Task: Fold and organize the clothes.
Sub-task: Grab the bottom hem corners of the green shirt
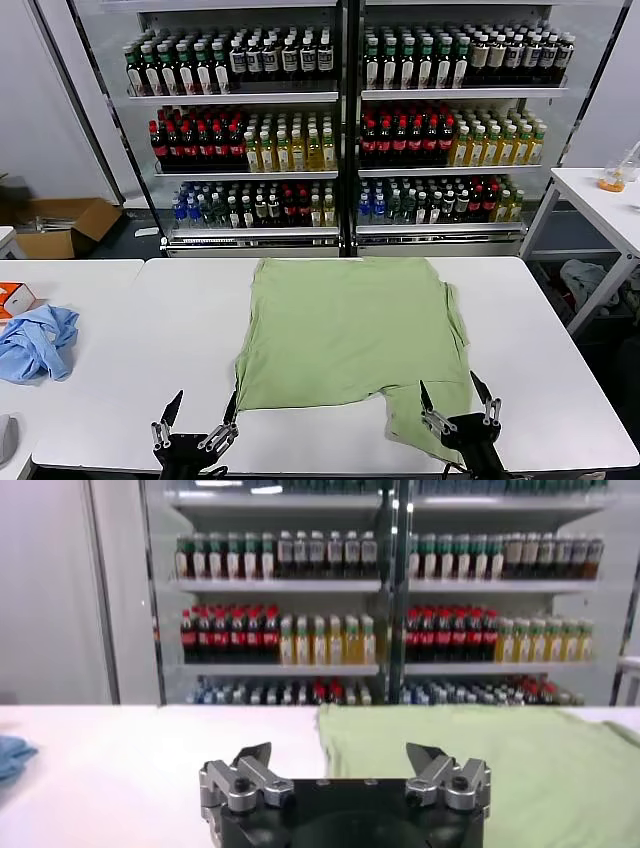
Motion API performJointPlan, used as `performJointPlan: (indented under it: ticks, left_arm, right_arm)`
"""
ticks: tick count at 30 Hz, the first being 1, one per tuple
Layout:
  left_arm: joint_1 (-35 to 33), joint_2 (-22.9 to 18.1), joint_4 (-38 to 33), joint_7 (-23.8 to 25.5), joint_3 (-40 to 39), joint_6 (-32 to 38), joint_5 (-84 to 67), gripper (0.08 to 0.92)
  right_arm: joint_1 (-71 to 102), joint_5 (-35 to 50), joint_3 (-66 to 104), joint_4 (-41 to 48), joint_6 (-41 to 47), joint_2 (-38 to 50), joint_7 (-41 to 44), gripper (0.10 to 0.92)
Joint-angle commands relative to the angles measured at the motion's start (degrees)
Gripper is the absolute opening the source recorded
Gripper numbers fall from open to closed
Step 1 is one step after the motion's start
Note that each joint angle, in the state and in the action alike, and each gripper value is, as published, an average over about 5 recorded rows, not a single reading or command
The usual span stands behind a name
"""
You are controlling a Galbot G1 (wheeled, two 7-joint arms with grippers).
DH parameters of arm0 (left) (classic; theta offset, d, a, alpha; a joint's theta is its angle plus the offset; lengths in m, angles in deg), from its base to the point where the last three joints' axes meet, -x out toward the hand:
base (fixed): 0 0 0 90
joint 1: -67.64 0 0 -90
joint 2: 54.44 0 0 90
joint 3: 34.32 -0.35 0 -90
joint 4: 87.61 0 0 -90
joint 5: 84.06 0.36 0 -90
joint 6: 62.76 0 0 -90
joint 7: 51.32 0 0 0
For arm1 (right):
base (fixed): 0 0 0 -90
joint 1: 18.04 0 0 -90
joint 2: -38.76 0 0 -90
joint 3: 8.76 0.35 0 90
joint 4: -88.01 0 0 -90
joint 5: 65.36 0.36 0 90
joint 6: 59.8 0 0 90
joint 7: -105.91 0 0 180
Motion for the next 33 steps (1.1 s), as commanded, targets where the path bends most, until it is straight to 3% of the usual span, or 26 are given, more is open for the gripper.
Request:
performJointPlan:
  ticks: [1, 11, 27, 33]
  left_arm:
    - [4.95, 2.65, 3.54, -0.42, 0.14, -6.67, -2.88, 0.823]
    - [14.99, 4.31, 12.02, -1.90, -2.34, -11.24, -4.91, 0.823]
    - [19.38, 6.36, 16.08, -2.06, -4.04, -16.18, -11.23, 0.823]
    - [19.46, 6.97, 16.67, -1.88, -4.44, -15.81, -11.13, 0.723]
  right_arm:
    - [0.84, 0.03, -0.12, 0.77, 7.90, 0.04, -1.66, 0.823]
    - [0.61, 1.79, -1.21, 3.19, 8.89, -0.74, -2.54, 0.823]
    - [-1.95, 6.36, -2.08, 6.64, 11.54, -3.15, -4.25, 0.823]
    - [-1.95, 10.15, -2.45, 7.01, 13.27, -3.43, -5.10, 0.755]
